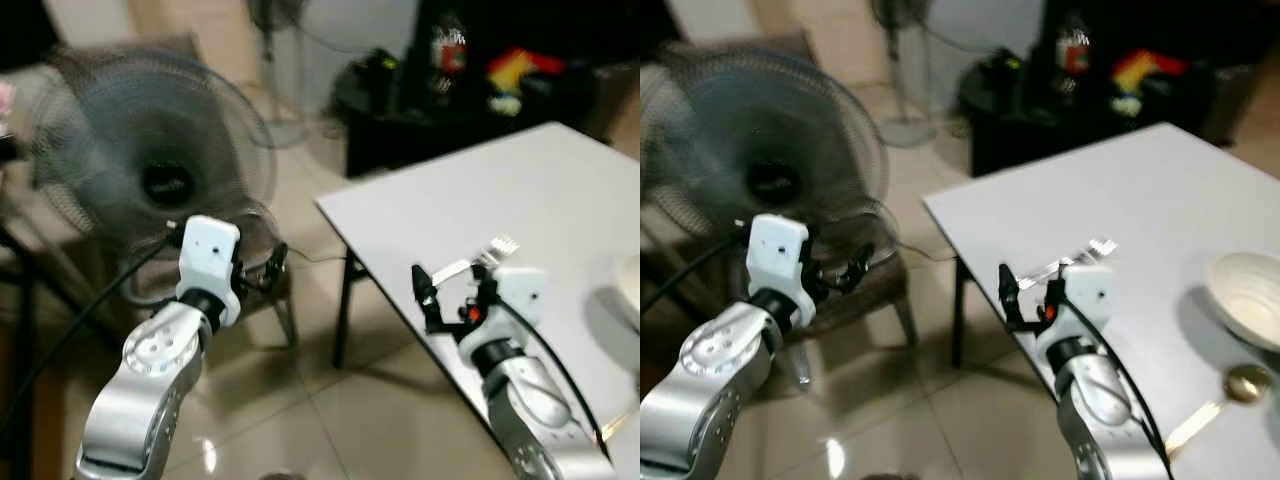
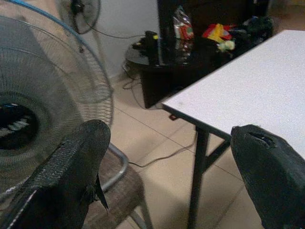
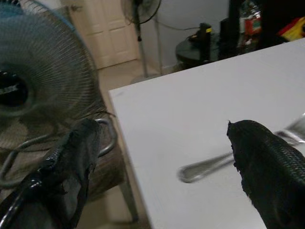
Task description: Setting the table
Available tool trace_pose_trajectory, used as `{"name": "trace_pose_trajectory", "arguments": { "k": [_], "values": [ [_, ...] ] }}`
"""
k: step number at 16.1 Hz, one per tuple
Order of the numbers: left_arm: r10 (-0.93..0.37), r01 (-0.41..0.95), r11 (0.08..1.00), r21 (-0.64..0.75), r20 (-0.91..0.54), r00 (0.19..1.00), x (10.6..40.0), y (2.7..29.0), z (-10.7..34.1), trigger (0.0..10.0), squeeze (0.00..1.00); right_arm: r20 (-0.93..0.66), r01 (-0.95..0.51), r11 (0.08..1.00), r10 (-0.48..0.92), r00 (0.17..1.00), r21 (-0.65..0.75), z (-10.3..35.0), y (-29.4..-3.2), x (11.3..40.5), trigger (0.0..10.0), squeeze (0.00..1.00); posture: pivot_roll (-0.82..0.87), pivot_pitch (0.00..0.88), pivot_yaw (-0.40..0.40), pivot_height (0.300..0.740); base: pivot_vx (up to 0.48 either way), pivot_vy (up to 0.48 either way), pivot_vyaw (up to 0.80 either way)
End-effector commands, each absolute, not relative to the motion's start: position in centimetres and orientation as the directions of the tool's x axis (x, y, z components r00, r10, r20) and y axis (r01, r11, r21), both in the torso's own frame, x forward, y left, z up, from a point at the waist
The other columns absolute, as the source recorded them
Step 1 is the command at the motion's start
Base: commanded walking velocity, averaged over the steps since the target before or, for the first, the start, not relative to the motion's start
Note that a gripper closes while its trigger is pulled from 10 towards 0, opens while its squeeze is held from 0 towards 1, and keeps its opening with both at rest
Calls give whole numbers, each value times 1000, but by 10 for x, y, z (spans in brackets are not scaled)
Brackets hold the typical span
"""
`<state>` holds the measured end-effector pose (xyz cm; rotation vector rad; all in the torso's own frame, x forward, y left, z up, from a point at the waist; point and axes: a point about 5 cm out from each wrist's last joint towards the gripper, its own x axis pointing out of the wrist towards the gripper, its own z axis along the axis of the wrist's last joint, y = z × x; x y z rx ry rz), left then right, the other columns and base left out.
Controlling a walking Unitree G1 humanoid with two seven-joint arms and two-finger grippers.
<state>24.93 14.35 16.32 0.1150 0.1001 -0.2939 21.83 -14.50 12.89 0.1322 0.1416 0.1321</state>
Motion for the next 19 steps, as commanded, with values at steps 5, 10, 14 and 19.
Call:
{"name": "trace_pose_trajectory", "arguments": {
  "k": [5, 10, 14, 19],
  "values": [
    [-252, 264, 957, 119, -103, 962, 249, 150, 167, 10000, 0, -119, -155, 976, 174, 977, 154, 129, -139, 227, 10000, 1000, 91, 0, -16, 740, 0, 184, 800],
    [-251, 263, 955, 138, -95, 963, 247, 152, 170, 10000, 0, -122, -160, 971, 183, 975, 176, 127, -135, 235, 10000, 1000, 115, 0, -36, 740, 0, 331, 800],
    [-256, 269, 952, 146, -101, 961, 247, 154, 170, 10000, 0, -131, -125, 975, 151, 980, 183, 125, -140, 234, 10000, 1000, 104, 0, -27, 740, 0, 331, 352],
    [-269, 282, 948, 149, -103, 958, 249, 153, 169, 10000, 0, -166, -81, 985, 106, 980, 152, 120, -148, 234, 10000, 1000, 91, 0, -19, 740, 0, 332, 0]
  ]
}}
